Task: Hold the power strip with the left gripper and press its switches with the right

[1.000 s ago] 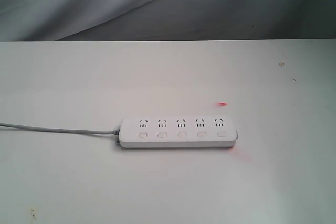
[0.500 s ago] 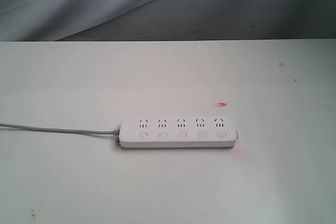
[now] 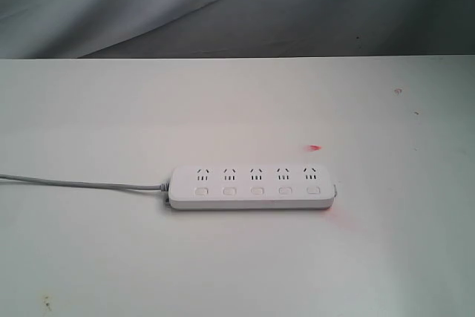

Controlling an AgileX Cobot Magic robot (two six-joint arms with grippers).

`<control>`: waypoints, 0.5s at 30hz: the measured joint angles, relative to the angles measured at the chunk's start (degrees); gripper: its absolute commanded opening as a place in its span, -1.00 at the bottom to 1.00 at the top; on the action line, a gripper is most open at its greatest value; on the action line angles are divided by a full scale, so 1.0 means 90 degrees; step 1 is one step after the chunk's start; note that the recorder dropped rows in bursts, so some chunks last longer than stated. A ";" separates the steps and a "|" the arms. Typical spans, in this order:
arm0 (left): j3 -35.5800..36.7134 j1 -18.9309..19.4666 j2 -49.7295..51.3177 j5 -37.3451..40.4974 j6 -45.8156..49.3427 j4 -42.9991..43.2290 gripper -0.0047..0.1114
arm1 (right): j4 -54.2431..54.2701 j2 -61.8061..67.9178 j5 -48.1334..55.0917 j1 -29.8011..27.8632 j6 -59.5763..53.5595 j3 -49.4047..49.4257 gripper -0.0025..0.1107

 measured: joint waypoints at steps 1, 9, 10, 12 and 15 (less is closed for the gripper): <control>0.0000 0.0059 0.0000 0.0000 0.0000 0.0000 -0.92 | 0.0000 0.0000 0.0000 0.0000 0.0000 0.0000 -0.96; 0.0000 0.0210 0.0000 0.0000 0.0000 0.0000 -0.92 | 0.0000 0.0000 0.0000 0.0000 0.0000 0.0000 -0.96; 0.0000 0.0210 0.0000 0.0000 0.0000 0.0000 -0.92 | 0.0000 0.0000 0.0000 0.0000 0.0000 0.0000 -0.96; 0.0000 0.0216 0.0000 0.0000 0.0000 0.0000 -0.92 | 0.0000 0.0000 0.0000 0.0000 0.0000 0.0000 -0.96; 0.0000 0.0226 0.0000 0.0000 0.0000 0.0000 -0.92 | 0.0000 0.0000 0.0000 0.0000 0.0000 0.0000 -0.96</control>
